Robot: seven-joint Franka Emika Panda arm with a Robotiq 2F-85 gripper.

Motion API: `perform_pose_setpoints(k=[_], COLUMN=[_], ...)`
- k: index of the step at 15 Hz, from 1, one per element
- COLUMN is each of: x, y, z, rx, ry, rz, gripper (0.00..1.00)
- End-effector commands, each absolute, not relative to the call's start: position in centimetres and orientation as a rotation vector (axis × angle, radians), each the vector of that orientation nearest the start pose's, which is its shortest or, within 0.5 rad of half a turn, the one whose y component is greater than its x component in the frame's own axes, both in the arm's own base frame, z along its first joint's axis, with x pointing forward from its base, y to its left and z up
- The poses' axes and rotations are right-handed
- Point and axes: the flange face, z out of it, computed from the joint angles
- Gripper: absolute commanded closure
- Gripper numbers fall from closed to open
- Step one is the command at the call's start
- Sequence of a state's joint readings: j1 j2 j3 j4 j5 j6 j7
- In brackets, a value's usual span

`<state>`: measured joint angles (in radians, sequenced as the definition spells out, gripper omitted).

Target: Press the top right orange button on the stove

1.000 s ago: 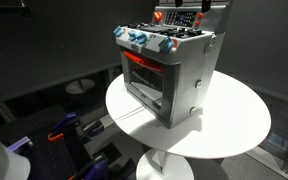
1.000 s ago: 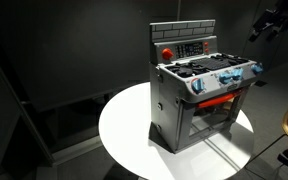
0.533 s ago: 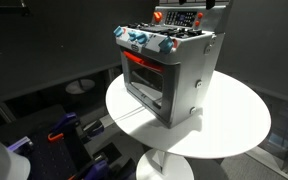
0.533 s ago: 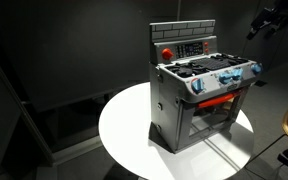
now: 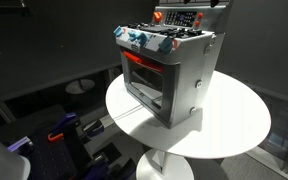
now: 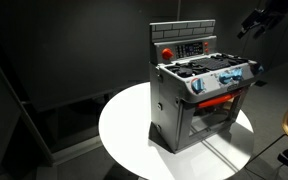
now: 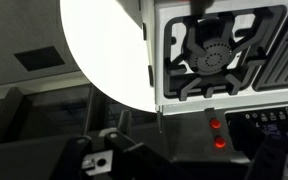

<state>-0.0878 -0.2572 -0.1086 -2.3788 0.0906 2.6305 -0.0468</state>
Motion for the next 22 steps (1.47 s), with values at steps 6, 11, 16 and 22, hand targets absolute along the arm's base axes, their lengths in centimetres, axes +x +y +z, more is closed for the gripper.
perform_pose_setpoints(k=[6, 11, 16, 22], x=[51.8, 53.6, 55.1, 56.8], y=[-9.5, -9.3, -8.6, -8.0], z=[46.2, 45.0, 44.4, 43.8], rx=[-2.987, -2.979, -2.968, -2.977], ry=[0.35, 0.368, 0.373, 0.39], rz=[-0.861, -0.909, -0.938, -0.943], gripper=[0.0, 0.0, 0.0, 0.0])
